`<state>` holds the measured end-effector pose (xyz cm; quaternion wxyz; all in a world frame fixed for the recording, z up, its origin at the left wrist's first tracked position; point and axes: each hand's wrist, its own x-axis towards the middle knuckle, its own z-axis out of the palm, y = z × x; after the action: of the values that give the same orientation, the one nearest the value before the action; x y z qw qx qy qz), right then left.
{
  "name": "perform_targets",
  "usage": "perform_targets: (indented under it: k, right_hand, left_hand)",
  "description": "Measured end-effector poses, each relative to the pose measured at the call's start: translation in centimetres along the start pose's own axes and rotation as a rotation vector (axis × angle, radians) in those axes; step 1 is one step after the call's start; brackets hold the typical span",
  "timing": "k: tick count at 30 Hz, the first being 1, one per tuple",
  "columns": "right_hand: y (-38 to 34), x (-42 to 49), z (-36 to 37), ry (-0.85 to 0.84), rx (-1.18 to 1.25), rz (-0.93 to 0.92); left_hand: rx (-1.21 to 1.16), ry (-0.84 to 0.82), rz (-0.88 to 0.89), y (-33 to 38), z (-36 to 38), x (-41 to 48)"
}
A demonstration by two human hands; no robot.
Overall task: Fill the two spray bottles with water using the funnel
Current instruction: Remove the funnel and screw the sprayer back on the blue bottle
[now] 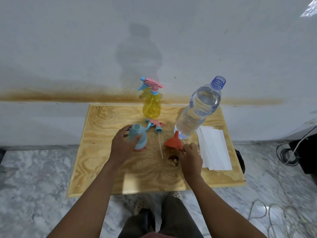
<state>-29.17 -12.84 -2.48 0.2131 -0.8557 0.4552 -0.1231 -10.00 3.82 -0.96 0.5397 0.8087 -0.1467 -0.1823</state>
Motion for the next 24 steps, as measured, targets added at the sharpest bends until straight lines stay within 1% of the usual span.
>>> perform_targets:
  k: [3, 5, 11, 13, 15, 16, 20, 24]
  right_hand:
    - [0.1, -0.4, 0.9, -0.021, -0.063, 0.008]
    - [0.1, -0.7, 1.2, -0.063, -0.090, 0.024]
    - [-0.1, -0.8, 1.6, -0.202, -0.096, 0.121]
    - [-0.2, -0.5, 1.6, -0.230, -0.082, 0.168]
    - [-0.4, -0.3, 1.5, -0.220, -0.037, 0.208]
    - [-0.6, -0.3, 1.5, -0.203, -0.008, 0.203]
    - [-1.4, 0.1, 1.5, -0.187, 0.094, 0.093]
    - [-1.8, 1.4, 1.9, -0.219, 0.111, 0.096]
  left_hand:
    - [-0.005, -0.002, -0.001, 0.3, -0.1, -0.1]
    - [-0.003, 0.000, -0.002, 0.5, 0.0, -0.1]
    - [0.011, 0.007, -0.014, 0.3, -0.1, 0.0]
    - [0.017, 0.010, -0.006, 0.4, -0.1, -0.1]
    - [0.023, 0.014, 0.000, 0.6, -0.1, -0.3]
    - [0.023, 0.016, 0.000, 0.6, 0.0, -0.3]
    - [0.028, 0.012, -0.001, 0.8, -0.1, -0.5]
    - [0.038, 0.022, -0.023, 1.0, 0.1, -0.3]
